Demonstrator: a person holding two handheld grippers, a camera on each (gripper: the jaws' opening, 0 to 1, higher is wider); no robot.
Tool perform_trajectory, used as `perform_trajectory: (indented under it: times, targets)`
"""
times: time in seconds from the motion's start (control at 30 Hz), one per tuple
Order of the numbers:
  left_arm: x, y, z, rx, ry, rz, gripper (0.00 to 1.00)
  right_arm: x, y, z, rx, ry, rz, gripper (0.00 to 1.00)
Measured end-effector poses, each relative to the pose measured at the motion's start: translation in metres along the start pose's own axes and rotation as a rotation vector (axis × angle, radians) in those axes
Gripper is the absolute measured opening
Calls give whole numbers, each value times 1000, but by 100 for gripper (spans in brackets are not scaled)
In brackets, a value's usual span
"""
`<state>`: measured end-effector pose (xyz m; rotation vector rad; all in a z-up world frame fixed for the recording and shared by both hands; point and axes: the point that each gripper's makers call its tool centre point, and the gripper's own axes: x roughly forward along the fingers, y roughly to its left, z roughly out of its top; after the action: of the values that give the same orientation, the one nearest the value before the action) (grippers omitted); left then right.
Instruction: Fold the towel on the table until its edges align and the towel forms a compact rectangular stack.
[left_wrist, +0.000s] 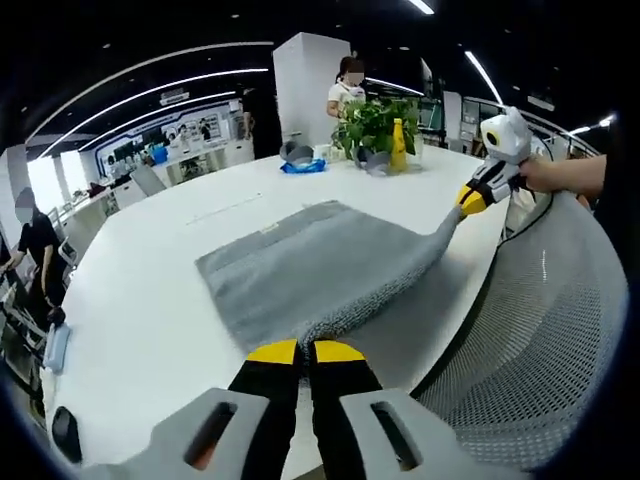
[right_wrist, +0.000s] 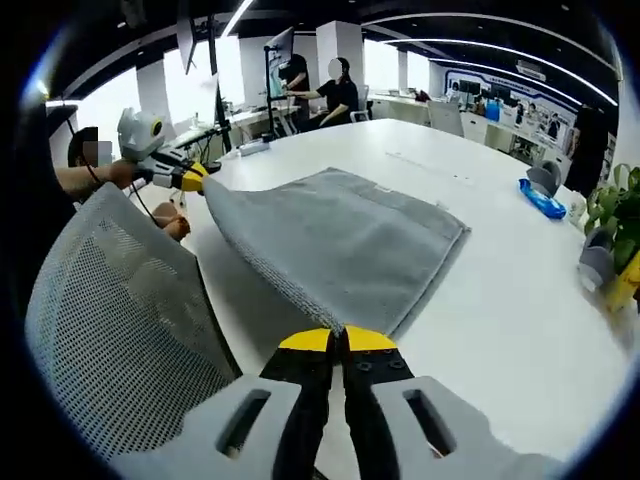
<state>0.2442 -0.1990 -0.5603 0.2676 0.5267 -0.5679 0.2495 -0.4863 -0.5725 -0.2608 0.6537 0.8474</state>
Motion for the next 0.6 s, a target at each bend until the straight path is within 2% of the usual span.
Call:
perform_trajectory:
  times: [0.13,0.4,0.5,0.6]
  targets:
    - [-3,1,6,-7,-24,11,3,-2,0,4,7,-14,-14,0]
    - [-10,2,22,-29,-72,36,3,-13,-2,19,45,-92,-56,0]
    - [-15,2,31,-63,-110,38,3,-16,-3,22,47,-102,-72,0]
    - [-18,2,38,-49,-121,51,3,-20,-4,27,57,-128,-82,0]
